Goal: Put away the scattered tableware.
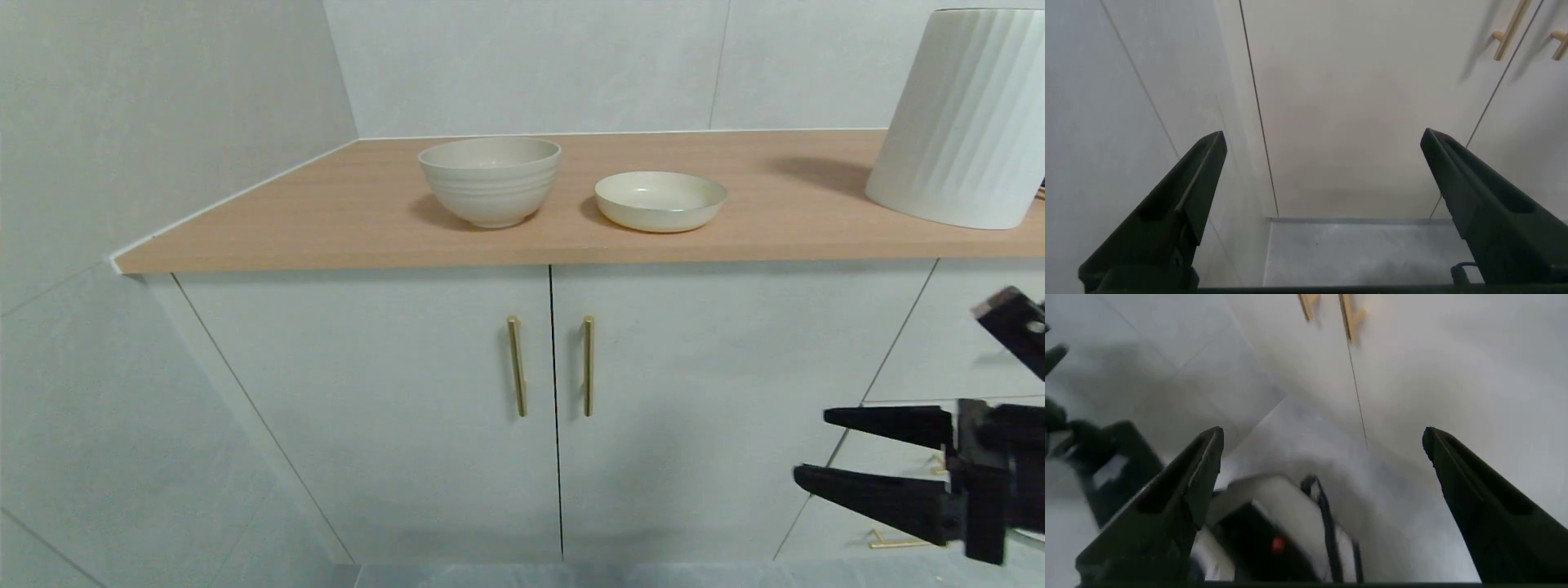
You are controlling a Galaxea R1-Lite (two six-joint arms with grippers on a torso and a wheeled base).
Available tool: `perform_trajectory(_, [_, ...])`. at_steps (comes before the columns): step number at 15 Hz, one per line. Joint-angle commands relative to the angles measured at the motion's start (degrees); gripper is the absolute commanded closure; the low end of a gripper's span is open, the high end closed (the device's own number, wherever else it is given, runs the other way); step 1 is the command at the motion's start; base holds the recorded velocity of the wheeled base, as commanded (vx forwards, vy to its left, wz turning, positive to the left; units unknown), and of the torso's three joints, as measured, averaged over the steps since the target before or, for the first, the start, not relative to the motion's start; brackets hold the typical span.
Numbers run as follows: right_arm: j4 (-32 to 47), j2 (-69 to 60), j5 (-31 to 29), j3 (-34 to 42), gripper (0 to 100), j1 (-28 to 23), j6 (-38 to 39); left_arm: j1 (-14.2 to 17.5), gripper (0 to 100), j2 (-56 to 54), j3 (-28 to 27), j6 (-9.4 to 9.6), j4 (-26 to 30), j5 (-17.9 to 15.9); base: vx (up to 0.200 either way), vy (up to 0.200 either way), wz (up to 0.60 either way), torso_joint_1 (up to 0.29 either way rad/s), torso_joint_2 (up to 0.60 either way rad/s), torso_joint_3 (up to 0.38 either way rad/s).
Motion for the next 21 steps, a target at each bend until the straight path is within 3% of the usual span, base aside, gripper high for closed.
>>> perform_trajectory(1, [-8.66,17.89,-0.21,-5.92,0,3.6,0.44,0.02,0,0.09,0.0,-0.01,0.02,0.06,0.0,0.0,0.0,0.0,0.0,0.0])
perform_trajectory(9, [-11.3,32.83,-0.38,-18.32,0,8.17,0.44,0.02,0,0.09,0.0,-0.01,0.02,-0.03,0.0,0.0,0.0,0.0,0.0,0.0])
perform_trajectory(21, [-24.57,40.74,-2.67,-19.28,0,10.54,5.54,0.02,0,0.09,0.0,-0.01,-0.07,-0.03,0.0,0.0,0.0,0.0,0.0,0.0])
